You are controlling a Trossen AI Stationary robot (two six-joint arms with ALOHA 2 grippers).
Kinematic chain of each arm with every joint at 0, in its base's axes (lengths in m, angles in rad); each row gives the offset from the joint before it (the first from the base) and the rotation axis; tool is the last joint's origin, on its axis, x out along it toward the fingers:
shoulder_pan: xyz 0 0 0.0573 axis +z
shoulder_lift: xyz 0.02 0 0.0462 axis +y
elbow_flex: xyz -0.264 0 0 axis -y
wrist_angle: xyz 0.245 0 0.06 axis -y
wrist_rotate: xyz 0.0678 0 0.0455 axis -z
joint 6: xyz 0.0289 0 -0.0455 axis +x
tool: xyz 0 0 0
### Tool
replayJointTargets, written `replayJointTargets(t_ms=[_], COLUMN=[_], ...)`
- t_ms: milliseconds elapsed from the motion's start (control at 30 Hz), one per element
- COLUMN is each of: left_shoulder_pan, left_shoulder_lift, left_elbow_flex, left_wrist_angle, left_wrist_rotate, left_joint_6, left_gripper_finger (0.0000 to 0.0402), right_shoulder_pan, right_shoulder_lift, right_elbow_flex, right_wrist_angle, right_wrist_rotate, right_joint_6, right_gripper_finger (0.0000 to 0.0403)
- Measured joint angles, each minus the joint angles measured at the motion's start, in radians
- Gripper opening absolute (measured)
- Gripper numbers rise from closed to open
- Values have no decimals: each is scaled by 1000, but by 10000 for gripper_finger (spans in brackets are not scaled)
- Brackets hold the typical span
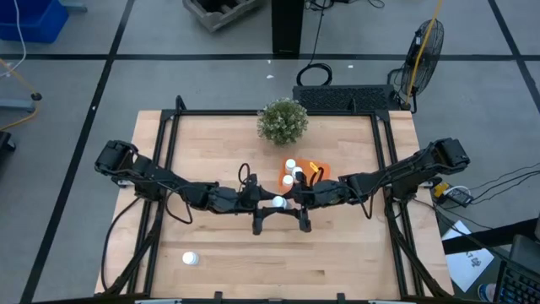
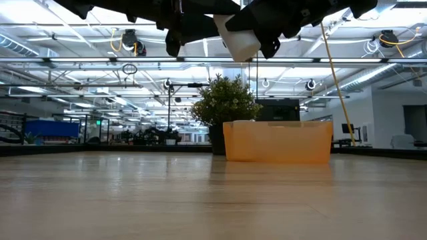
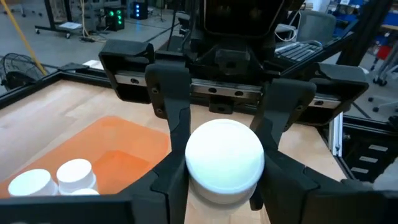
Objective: Pick and place pill bottles into a basket
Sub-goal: Put the white pill bottle into the orange bin
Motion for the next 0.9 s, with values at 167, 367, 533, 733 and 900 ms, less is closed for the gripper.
replayJointTargets(t_ms=[167, 367, 533, 733, 900], left_shoulder_pan=[-6, -6, 15, 74, 157], left_shoulder_lift=[0, 1, 1, 1, 1], left_elbow_flex=[0, 0, 0, 0, 0], left_wrist_angle=[1, 7, 8, -2, 8], left_wrist_rotate=[-2, -8, -24, -4, 53], left_joint_6=[12, 17, 29, 57, 63], left_gripper_finger=[159, 161, 162, 164, 162], right_shoulder_pan=[0, -8, -45, -68, -70], right_shoulder_lift=[0, -14, -83, -191, -304], right_elbow_flex=[0, 2, 0, 0, -1], right_wrist_angle=[1, -69, -245, -479, -668], right_wrist_rotate=[-1, 29, 57, 121, 354], right_joint_6=[-22, -55, -34, -18, 55], right_gripper_finger=[158, 209, 267, 282, 268])
